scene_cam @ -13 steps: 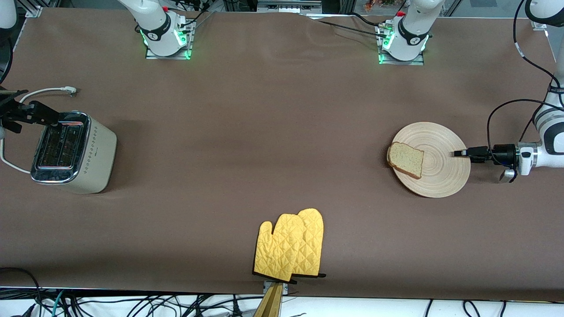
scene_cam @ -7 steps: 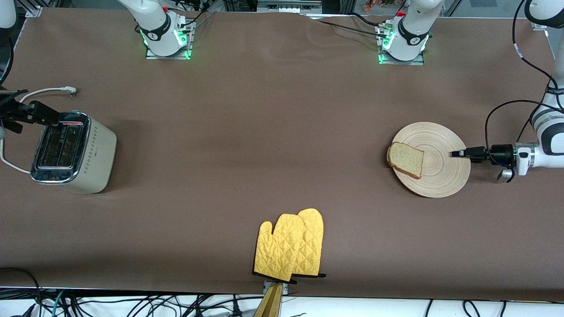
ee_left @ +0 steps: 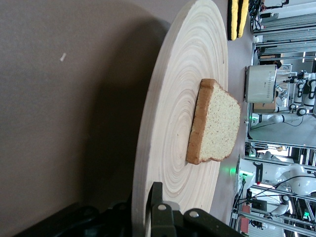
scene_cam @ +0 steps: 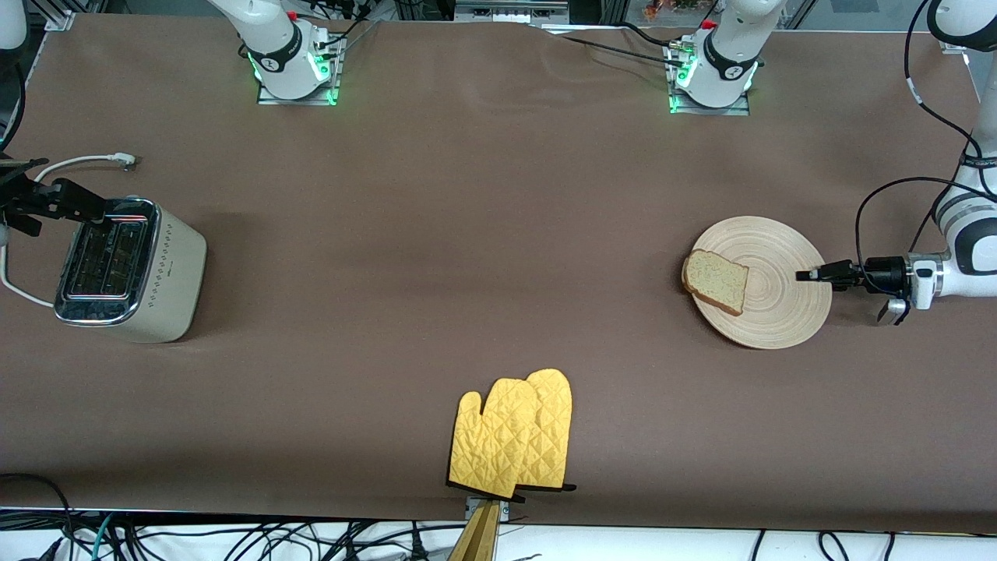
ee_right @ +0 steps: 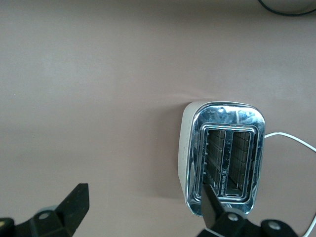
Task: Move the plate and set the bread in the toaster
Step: 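Lower the left gripper to the wooden plate rim and grasp it, then slide the wooden plate with the left gripper toward the table middle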
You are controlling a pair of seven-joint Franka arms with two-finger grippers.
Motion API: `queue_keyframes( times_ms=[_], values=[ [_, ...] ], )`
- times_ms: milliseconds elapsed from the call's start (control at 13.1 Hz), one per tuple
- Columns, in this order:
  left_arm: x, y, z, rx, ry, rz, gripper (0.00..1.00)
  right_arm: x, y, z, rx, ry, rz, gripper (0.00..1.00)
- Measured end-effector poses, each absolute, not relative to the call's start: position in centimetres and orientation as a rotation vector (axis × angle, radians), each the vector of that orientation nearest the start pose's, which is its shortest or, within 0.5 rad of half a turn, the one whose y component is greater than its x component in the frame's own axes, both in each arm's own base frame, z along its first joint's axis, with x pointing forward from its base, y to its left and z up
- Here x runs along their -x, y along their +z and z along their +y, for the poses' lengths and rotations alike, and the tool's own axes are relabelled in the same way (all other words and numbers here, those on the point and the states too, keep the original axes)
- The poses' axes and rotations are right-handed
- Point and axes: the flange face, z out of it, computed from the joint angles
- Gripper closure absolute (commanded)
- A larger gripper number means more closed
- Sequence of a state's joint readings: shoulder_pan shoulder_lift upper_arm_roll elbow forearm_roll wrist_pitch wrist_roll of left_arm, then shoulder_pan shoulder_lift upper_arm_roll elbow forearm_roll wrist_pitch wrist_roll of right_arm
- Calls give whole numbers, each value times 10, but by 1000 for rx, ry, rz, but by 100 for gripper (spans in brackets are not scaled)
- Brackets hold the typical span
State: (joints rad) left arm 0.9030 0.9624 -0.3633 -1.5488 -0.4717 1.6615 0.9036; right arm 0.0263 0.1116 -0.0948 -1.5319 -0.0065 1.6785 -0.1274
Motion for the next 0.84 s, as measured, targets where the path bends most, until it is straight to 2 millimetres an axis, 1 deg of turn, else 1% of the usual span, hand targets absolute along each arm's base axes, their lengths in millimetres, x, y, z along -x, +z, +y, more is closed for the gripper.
queue_keyframes(
  times_ms=[304,380,532,837],
  values=[
    [-535,97,285,-2046,-93,-95,100,-596,589,-39,3160,-53,-94,0],
    [-536,97,282,-2043,-97,-102,100,-596,589,-39,3160,-53,-94,0],
    [-543,98,266,-2023,-100,-115,100,-596,589,-39,3160,-53,-94,0],
    [-560,102,227,-1955,-98,-135,100,-596,589,-39,3159,-53,-94,0]
  ],
)
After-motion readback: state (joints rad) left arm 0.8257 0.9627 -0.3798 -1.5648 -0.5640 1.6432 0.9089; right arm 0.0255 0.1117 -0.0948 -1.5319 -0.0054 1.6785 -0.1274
